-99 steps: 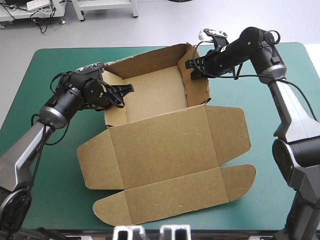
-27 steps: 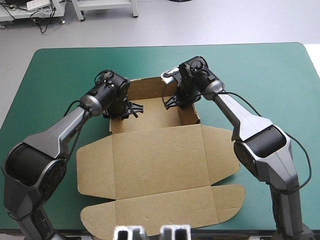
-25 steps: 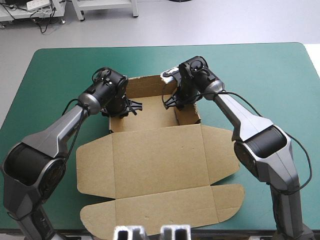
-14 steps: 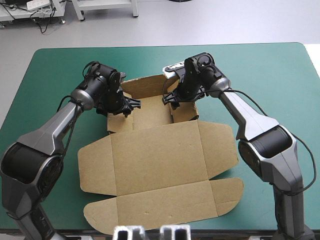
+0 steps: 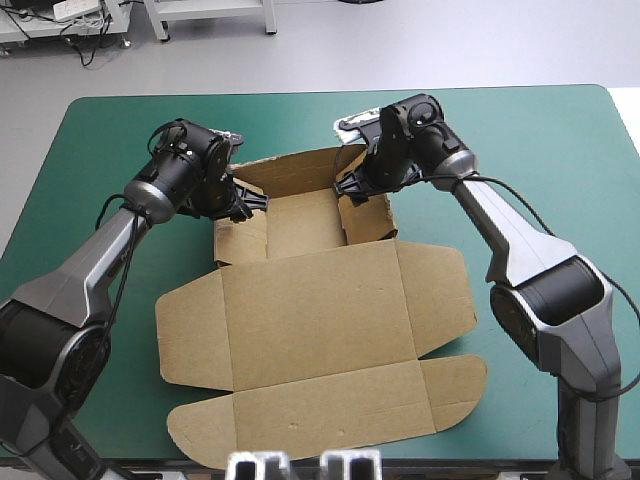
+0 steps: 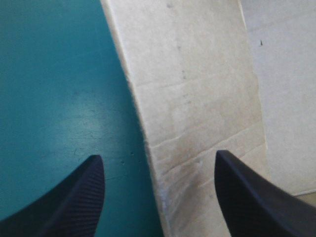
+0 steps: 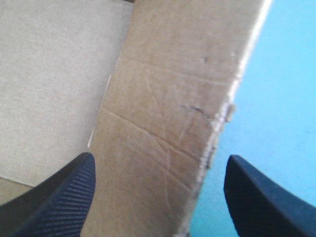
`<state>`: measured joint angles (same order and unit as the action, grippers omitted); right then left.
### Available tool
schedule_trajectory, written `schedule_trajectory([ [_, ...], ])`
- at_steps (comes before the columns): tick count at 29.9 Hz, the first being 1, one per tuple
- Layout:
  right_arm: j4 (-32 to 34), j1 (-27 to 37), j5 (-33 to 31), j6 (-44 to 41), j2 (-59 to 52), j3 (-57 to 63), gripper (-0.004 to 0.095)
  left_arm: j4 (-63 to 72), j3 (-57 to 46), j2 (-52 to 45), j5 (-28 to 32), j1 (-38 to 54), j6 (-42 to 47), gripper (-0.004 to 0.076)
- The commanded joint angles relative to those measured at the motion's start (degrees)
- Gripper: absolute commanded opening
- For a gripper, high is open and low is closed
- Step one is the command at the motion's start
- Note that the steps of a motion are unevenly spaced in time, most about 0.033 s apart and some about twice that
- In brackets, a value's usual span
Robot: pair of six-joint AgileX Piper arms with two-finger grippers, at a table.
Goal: Fold the box
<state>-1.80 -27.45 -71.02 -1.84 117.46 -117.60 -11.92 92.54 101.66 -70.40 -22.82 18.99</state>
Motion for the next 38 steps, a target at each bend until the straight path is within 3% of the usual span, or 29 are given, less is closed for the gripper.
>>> schedule_trajectory([
  [1, 0.77, 1.39, -0.98, 0.56, -6.60, -1.59, 0.0679, -1.32, 1.90, -5.27, -3.70, 0.03, -0.42, 0.0465],
  [8, -0.17, 1.72, -0.98, 1.53, -14.41, -1.59, 0.0679, -0.46, 1.90, -12.88, -3.70, 0.03, -2.44, 0.0429],
  [10, -2.02, 1.72, -0.98, 3.05, -16.72, -1.59, 0.0679, 3.06, 1.90, -15.84, -3.70, 0.03, -9.11, 0.0355],
  [12, -2.08, 1.72, -0.98, 4.14, -18.44, -1.59, 0.0663, 7.38, 1.90, -19.84, -3.81, 0.03, -14.47, 0.0228],
  [16, -1.57, 1.72, -0.98, 5.44, -20.06, -1.59, 0.0621, 12.64, 1.90, -29.14, -3.81, 0.03, -18.31, -0.0008],
  [26, -1.35, 1.72, -0.98, 5.46, -14.96, -1.59, 0.0598, 10.58, 1.90, -49.41, -3.81, 0.03, -15.26, -0.0010],
  [33, -1.20, 1.72, -0.98, 5.04, -5.84, -1.59, 0.0598, 8.91, 1.01, -51.49, -3.81, 0.03, -13.02, -0.0010],
  [38, -2.20, 1.72, -0.98, 4.86, -0.41, -1.59, 0.0598, 10.56, -6.06, -51.29, -3.81, 0.03, -11.89, -0.0010],
])
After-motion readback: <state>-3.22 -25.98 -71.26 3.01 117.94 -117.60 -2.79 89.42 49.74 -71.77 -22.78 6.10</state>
